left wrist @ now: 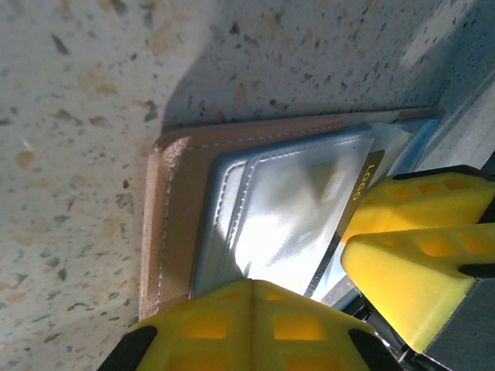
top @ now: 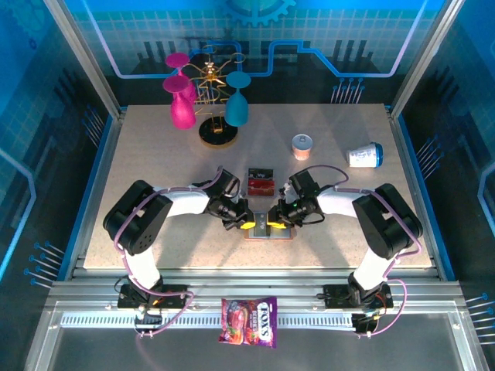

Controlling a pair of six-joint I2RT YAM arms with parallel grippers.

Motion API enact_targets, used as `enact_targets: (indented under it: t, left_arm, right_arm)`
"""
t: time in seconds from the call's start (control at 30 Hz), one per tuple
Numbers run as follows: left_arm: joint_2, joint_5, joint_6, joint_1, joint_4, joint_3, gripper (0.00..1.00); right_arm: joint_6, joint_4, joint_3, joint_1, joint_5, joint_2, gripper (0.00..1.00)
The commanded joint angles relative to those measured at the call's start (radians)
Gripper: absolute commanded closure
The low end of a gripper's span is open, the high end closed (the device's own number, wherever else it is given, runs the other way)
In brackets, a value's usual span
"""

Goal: Take the credit cards out of the card holder

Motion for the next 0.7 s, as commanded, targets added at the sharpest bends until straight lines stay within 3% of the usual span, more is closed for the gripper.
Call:
enact_targets:
  t: [0.0,0.4,0.67]
  left_arm:
    - [0.027,-0.033,0.015,-0.007,-0.065,0.014,0.94]
    - [0.026,-0.035,0.013,-0.008,-0.069,0.019,0.93]
    - [0.022,-0.040,0.014,-0.010,-0.070,0.018,0.92]
  right_arm:
    - [0.020,0.039,-0.029,-0.013,-0.038,0.029,0.75]
    - [0.066,0.112,-0.062,-0.026,-0.082,0.025,0.79]
    - [0.065,0.097,-0.065,-0.035,-0.073,-0.006,0.87]
